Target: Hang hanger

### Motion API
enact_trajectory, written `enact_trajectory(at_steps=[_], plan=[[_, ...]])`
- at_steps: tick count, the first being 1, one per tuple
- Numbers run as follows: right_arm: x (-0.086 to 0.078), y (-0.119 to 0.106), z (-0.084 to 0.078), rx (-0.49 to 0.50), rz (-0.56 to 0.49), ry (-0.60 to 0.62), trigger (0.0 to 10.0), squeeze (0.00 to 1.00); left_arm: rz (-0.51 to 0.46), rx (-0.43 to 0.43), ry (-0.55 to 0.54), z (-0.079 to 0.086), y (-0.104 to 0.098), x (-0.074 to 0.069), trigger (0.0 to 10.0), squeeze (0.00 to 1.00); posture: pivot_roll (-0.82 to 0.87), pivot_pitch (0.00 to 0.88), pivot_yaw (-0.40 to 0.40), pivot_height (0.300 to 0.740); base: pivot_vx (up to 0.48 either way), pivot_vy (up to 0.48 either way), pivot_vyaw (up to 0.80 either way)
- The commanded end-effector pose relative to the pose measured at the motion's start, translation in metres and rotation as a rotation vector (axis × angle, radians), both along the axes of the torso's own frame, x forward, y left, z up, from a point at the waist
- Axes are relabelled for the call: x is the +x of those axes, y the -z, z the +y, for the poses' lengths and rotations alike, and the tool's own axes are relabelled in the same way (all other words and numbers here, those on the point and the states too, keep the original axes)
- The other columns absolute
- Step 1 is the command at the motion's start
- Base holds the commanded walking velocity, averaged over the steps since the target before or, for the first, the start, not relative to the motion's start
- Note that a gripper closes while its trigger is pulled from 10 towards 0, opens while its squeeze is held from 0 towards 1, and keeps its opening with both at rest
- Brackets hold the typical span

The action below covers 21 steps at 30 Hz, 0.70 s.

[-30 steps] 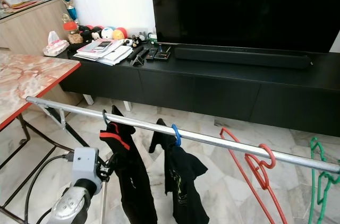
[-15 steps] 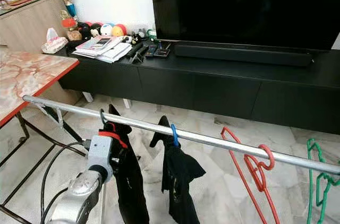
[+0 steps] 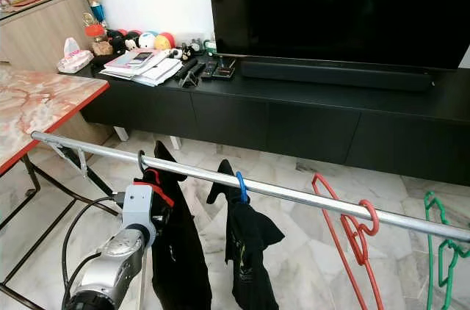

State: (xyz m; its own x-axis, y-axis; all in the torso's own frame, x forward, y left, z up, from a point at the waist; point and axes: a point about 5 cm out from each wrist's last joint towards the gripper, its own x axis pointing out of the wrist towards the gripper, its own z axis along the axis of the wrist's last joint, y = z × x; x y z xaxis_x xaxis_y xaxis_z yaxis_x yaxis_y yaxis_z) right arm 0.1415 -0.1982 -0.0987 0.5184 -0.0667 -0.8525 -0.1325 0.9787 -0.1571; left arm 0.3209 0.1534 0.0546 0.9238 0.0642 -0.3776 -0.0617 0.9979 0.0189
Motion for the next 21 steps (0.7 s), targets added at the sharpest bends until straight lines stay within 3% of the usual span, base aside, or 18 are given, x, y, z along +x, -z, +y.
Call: enact_trajectory(at_steps=[1, 21], plan=[[-0.0042, 0.0020, 0.0018, 0.006, 0.021, -0.005, 10.0, 0.00, -0.008, -0.018, -0.015, 0.0010, -0.0010, 0.0018, 0.0, 0.00, -0.02, 0.046, 0.046, 0.740, 0.000, 0.000, 0.00], [-0.0038, 0.0019, 0.0019, 0.006, 0.022, -0.009, 10.0, 0.00, -0.050, -0.019, -0.025, 0.0014, -0.0041, 0.0075, 0.0, 0.00, -0.02, 0.045, 0.046, 0.740, 0.000, 0.000, 0.00]])
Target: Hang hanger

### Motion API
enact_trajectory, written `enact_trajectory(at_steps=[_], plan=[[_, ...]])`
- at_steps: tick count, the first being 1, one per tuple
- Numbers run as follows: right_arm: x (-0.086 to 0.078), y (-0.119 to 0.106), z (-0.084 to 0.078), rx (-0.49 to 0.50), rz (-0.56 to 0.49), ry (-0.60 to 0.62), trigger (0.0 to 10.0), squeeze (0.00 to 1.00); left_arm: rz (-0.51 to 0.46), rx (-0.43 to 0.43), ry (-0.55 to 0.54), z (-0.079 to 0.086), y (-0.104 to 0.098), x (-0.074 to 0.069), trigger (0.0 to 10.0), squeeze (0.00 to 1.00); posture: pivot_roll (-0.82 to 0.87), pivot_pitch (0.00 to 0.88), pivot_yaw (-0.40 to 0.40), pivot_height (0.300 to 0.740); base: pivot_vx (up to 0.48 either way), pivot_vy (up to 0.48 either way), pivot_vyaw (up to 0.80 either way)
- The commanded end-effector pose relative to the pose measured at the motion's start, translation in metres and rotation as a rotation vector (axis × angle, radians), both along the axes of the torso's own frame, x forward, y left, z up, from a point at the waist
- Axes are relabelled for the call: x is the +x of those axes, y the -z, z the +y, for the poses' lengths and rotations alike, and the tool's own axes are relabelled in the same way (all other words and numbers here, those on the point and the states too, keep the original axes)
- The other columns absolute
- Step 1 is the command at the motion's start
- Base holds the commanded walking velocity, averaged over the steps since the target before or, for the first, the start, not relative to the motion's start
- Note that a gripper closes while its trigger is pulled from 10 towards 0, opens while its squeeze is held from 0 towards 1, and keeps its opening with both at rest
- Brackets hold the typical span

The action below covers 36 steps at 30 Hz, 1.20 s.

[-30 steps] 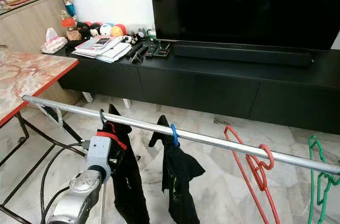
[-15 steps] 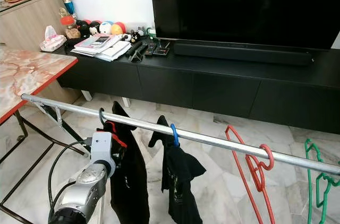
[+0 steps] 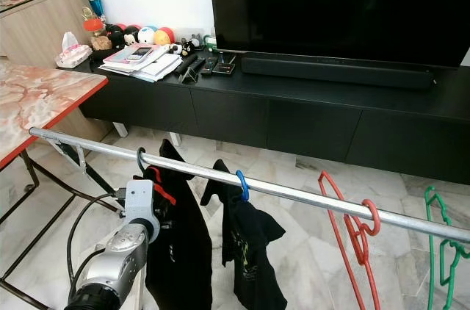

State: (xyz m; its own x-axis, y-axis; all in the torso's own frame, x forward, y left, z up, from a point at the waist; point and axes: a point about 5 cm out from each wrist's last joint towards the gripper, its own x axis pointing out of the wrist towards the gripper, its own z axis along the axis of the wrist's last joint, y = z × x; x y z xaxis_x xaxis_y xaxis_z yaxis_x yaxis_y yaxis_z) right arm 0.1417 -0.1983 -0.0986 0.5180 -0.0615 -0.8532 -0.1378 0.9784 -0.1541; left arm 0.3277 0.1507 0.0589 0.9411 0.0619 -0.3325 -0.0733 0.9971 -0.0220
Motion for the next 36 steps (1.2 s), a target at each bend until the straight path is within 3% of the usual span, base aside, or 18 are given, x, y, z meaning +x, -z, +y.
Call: enact_trajectory(at_steps=[1, 10, 18, 23, 25, 36], plan=[[-0.004, 0.002, 0.002, 0.003, 0.021, -0.004, 10.0, 0.00, -0.005, 0.023, -0.010, 0.004, 0.000, 0.001, 0.0, 0.00, -0.02, 0.047, 0.045, 0.740, 0.000, 0.000, 0.00], [-0.004, 0.002, 0.002, 0.003, 0.020, -0.002, 10.0, 0.00, -0.010, 0.055, 0.018, 0.005, 0.000, 0.001, 0.0, 0.00, -0.02, 0.053, 0.047, 0.740, 0.000, 0.000, 0.00], [-0.008, 0.003, 0.003, 0.003, 0.031, -0.008, 10.0, 0.00, -0.012, 0.064, 0.022, 0.012, 0.007, -0.009, 0.0, 0.00, -0.02, 0.000, 0.069, 0.740, 0.000, 0.000, 0.00], [-0.010, 0.004, 0.003, 0.003, 0.034, -0.010, 10.0, 0.00, -0.089, 0.091, 0.088, 0.013, -0.001, -0.014, 0.0, 0.00, -0.02, 0.000, 0.071, 0.740, 0.000, 0.000, 0.00], [-0.008, 0.003, 0.002, 0.002, 0.031, -0.014, 10.0, 0.00, -0.147, 0.070, 0.094, 0.017, -0.009, -0.014, 0.0, 0.00, -0.02, 0.004, 0.064, 0.740, 0.000, 0.000, 0.00], [-0.009, 0.004, 0.002, -0.003, 0.032, -0.004, 10.0, 0.00, -0.261, 0.059, 0.098, 0.025, -0.022, -0.023, 0.0, 0.00, -0.02, 0.000, 0.067, 0.740, 0.000, 0.000, 0.00]])
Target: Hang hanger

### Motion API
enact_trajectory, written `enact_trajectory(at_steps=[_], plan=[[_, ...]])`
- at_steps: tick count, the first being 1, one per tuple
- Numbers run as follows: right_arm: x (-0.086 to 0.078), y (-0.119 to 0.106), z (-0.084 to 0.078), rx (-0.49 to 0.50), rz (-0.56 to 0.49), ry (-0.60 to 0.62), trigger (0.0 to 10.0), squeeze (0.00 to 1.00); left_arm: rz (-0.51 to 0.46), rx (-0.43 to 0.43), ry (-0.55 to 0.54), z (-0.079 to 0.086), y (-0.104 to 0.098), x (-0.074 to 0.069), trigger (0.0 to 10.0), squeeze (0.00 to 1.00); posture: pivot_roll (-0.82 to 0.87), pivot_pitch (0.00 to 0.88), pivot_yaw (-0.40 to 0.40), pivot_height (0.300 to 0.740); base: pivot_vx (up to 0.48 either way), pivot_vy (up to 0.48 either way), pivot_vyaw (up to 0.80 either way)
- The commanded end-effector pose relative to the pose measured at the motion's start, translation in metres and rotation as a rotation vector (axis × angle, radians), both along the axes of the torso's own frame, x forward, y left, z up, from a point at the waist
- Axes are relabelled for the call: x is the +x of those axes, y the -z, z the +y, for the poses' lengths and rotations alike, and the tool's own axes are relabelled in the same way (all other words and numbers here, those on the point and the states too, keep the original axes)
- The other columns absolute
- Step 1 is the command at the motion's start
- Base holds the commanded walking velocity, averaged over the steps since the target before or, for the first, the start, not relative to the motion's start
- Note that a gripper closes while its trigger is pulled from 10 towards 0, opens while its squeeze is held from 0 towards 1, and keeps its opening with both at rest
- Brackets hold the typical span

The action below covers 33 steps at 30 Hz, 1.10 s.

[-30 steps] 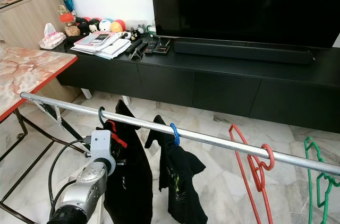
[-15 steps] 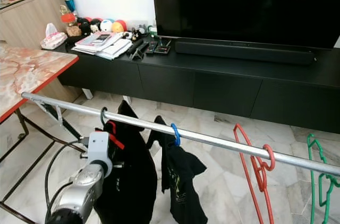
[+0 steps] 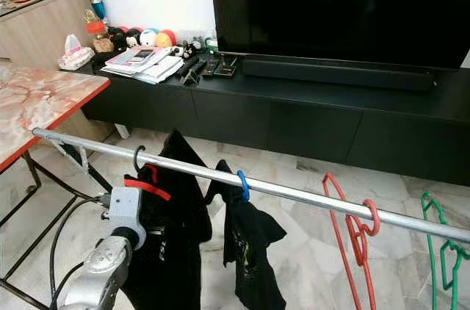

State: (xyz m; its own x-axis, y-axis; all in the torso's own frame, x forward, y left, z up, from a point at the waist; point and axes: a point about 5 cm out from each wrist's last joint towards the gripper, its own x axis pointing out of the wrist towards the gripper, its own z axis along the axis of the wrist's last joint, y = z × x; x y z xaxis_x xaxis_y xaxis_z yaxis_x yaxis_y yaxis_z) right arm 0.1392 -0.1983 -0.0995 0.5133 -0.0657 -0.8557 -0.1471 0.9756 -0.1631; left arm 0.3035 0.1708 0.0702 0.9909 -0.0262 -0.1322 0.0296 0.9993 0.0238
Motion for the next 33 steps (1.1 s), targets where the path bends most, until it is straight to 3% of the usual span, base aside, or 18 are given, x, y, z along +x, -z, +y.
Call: enact_trajectory(at_steps=[1, 8, 12, 13, 14, 15, 16, 33], plan=[[-0.006, 0.003, 0.002, 0.007, 0.026, 0.003, 10.0, 0.00, -0.060, 0.003, -0.002, 0.006, -0.011, 0.000, 0.0, 0.00, -0.02, 0.000, 0.068, 0.740, 0.000, 0.000, 0.00], [-0.005, 0.002, 0.003, 0.010, 0.021, 0.006, 10.0, 0.00, -0.055, 0.050, 0.047, 0.007, -0.008, -0.011, 0.0, 0.00, -0.01, 0.009, 0.070, 0.740, 0.000, 0.000, 0.00], [-0.004, 0.002, 0.003, 0.011, 0.019, 0.009, 10.0, 0.00, 0.004, 0.145, 0.084, 0.013, 0.012, -0.031, 0.0, 0.00, 0.00, 0.023, 0.068, 0.740, 0.000, 0.000, 0.00], [-0.004, 0.002, 0.003, 0.011, 0.019, 0.010, 10.0, 0.00, 0.012, 0.144, 0.077, 0.015, 0.014, -0.034, 1.1, 0.00, 0.00, 0.026, 0.068, 0.740, 0.000, 0.000, 0.00], [-0.004, 0.002, 0.003, 0.012, 0.019, 0.010, 10.0, 0.00, 0.015, 0.139, 0.071, 0.016, 0.014, -0.037, 3.8, 0.00, 0.00, 0.029, 0.069, 0.740, 0.000, 0.000, 0.00], [-0.004, 0.002, 0.003, 0.012, 0.019, 0.010, 10.0, 0.00, 0.011, 0.132, 0.067, 0.017, 0.014, -0.038, 7.8, 0.00, 0.00, 0.031, 0.068, 0.740, 0.000, 0.000, 0.00], [-0.004, 0.002, 0.003, 0.013, 0.019, 0.011, 10.0, 0.00, -0.005, 0.118, 0.068, 0.017, 0.010, -0.039, 10.0, 0.00, 0.00, 0.033, 0.068, 0.740, 0.000, 0.000, 0.00], [-0.002, 0.002, 0.004, 0.014, 0.014, 0.017, 10.0, 0.00, -0.024, 0.079, 0.094, 0.004, 0.005, -0.045, 10.0, 0.00, 0.00, 0.038, 0.072, 0.740, 0.000, 0.000, 0.00]])
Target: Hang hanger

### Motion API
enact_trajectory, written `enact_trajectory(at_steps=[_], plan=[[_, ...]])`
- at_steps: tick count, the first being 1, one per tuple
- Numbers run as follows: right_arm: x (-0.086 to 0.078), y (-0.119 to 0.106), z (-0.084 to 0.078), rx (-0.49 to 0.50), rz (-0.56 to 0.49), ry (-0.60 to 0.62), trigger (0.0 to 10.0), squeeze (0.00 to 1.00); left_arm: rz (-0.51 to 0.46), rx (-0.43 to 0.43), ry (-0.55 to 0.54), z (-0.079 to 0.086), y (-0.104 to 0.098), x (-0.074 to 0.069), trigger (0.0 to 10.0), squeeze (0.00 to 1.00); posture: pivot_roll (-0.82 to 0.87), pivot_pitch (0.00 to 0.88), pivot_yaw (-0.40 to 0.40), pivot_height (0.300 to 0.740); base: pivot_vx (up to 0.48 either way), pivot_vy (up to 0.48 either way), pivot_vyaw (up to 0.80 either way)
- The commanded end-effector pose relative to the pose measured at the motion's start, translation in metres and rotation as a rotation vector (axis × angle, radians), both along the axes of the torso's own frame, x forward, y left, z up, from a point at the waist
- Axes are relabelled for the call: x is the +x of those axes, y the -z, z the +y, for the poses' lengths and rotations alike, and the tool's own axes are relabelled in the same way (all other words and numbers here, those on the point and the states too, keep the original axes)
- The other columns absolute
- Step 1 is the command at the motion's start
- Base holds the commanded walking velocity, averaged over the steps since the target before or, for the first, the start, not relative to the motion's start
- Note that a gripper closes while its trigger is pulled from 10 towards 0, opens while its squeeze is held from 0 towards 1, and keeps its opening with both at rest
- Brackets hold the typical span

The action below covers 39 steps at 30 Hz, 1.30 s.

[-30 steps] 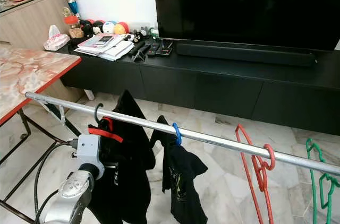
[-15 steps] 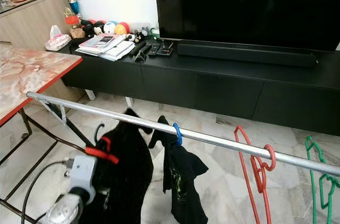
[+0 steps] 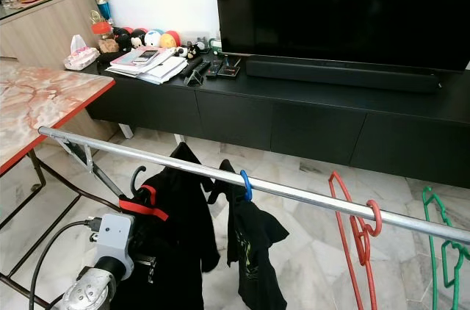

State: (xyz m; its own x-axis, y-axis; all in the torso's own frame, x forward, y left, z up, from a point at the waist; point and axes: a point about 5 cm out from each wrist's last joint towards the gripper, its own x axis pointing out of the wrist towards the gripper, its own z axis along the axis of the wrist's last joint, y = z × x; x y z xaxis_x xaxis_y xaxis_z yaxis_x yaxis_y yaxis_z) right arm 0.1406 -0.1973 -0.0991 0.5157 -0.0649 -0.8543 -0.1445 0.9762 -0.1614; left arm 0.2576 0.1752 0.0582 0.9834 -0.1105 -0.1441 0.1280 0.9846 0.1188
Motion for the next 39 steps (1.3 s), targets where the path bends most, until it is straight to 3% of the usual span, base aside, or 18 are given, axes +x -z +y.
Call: enact_trajectory(at_steps=[1, 22, 39], plan=[[-0.0036, 0.0019, 0.0026, 0.012, 0.017, 0.014, 10.0, 0.00, -0.027, -0.022, -0.004, -0.0009, -0.0068, 0.0007, 10.0, 0.00, 0.00, 0.036, 0.072, 0.740, 0.000, 0.000, 0.00], [-0.0061, 0.0029, 0.0041, 0.015, 0.023, 0.006, 10.0, 0.00, -0.027, -0.036, 0.009, -0.0050, -0.0084, 0.0028, 10.0, 0.00, -0.01, 0.016, 0.081, 0.740, 0.000, 0.000, 0.00], [-0.0045, 0.0023, 0.0038, 0.017, 0.018, 0.012, 10.0, 0.00, -0.030, -0.041, 0.003, -0.0061, -0.0095, 0.0050, 10.0, 0.00, -0.01, 0.039, 0.080, 0.740, -0.259, 0.000, 0.00]])
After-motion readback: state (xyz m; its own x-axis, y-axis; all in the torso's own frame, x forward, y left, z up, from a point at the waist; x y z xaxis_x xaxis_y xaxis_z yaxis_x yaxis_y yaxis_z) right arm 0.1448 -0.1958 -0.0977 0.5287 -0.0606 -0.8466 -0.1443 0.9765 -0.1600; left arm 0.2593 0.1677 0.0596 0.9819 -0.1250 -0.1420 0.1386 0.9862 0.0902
